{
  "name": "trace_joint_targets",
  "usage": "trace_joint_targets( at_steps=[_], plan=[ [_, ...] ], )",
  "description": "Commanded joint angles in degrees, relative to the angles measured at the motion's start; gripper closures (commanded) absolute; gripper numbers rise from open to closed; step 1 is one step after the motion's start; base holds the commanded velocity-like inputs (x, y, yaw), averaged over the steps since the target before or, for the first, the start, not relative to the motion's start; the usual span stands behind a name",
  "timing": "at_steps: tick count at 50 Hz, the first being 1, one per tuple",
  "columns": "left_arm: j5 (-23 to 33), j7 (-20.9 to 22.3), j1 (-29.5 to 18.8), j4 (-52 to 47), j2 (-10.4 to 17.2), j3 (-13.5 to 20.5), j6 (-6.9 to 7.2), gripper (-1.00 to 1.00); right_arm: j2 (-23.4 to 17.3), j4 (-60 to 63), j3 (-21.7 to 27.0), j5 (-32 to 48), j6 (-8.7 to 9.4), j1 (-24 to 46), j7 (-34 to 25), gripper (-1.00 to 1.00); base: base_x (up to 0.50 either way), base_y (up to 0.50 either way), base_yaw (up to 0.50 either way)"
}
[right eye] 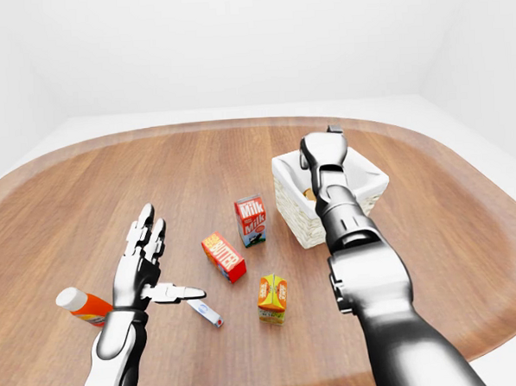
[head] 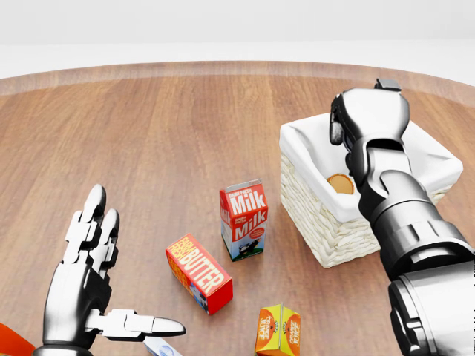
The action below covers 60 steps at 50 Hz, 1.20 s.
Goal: Pick up the alphabet soup and the tomato sauce, and put them in the basket.
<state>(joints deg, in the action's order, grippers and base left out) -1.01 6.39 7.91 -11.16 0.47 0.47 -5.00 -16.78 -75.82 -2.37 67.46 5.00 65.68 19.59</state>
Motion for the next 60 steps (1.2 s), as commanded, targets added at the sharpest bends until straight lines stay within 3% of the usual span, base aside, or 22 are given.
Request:
trace_joint_targets(
  at_steps=[1,35,36,37,39,60],
  plan=[
    [-0.2,-0.3,-0.4,-0.2,0.0,0.2,0.0,-1.0,0.5,-0.4,0.2,-1.7,0.0,-1.3,3.7,1.0,0.0,0.0,0.0],
    [-0.2,-0.3,-0.4,0.4,0.0,0.1,0.0,-1.0,0.5,-0.4,0.0,-2.0,0.0,-1.5,3.6,1.0,0.0,0.0,0.0],
    [-0.1,-0.3,-0.4,0.2,0.0,0.1,0.0,-1.0,0.5,-0.5,0.0,-2.0,0.0,-1.4,3.4,0.76,0.0,0.0,0.0],
    [-0.2,-0.3,-0.4,0.3,0.0,0.2,0.0,-1.0,0.4,-0.5,0.0,-2.0,0.0,-1.4,3.3,-0.04,0.0,0.0,0.0],
    [-0.2,-0.3,-0.5,0.6,0.0,0.2,0.0,-1.0,0.4,-0.5,0.0,-2.0,0.0,-1.2,3.0,-1.0,0.0,0.0,0.0],
    [-0.2,-0.3,-0.4,0.4,0.0,0.2,0.0,-1.0,0.1,-0.3,-0.1,-1.8,0.0,-1.0,2.6,-1.0,0.0,0.0,0.0]
  ],
)
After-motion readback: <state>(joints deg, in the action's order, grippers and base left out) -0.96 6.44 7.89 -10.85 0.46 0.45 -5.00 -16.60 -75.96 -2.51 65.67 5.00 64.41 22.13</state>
